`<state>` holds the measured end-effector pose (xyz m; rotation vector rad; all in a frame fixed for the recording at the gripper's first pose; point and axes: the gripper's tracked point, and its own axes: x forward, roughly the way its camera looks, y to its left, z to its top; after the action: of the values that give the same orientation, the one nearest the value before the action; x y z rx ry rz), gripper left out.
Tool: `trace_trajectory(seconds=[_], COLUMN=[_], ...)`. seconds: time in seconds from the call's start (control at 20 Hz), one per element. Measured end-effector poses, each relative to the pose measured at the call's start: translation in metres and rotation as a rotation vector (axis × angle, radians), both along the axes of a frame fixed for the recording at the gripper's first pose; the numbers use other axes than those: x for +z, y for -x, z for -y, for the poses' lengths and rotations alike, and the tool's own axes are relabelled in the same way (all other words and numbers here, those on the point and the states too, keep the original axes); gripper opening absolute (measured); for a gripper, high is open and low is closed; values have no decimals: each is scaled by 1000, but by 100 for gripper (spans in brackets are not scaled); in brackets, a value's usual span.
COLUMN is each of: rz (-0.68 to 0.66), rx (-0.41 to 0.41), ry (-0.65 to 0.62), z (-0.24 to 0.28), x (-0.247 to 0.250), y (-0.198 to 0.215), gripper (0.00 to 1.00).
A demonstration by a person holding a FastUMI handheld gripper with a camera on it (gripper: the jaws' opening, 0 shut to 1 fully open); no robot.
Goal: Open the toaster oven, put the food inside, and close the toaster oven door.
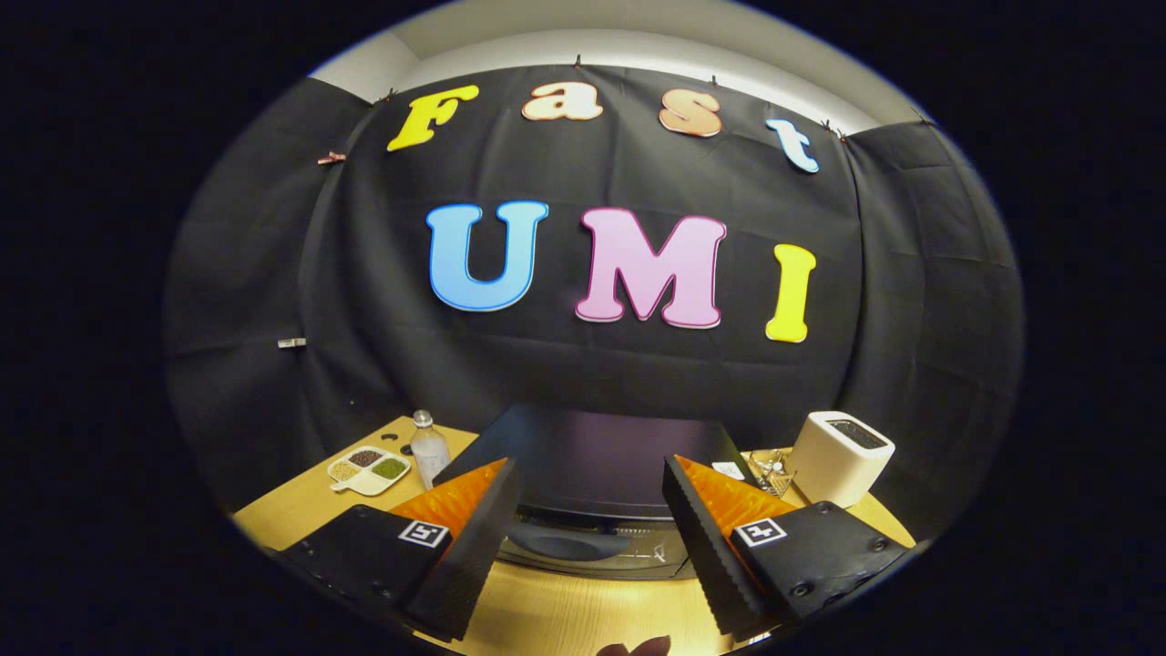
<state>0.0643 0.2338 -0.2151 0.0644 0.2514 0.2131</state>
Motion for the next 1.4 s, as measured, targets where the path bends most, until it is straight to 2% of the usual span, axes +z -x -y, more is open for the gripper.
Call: trace_trajectory(seconds=[0.2, 0.4, 0.5, 0.7, 1.4], rz=[-128, -228, -220, -192, -237], rx=[-32, -56, -92, -103, -86], ry=[-31, 17, 14, 0, -16], z=[-15, -20, -19, -20, -14], x=[-42, -80, -80, -80, -103], y=[-17, -26, -25, -26, 48], gripper=[98, 98, 98, 98, 98])
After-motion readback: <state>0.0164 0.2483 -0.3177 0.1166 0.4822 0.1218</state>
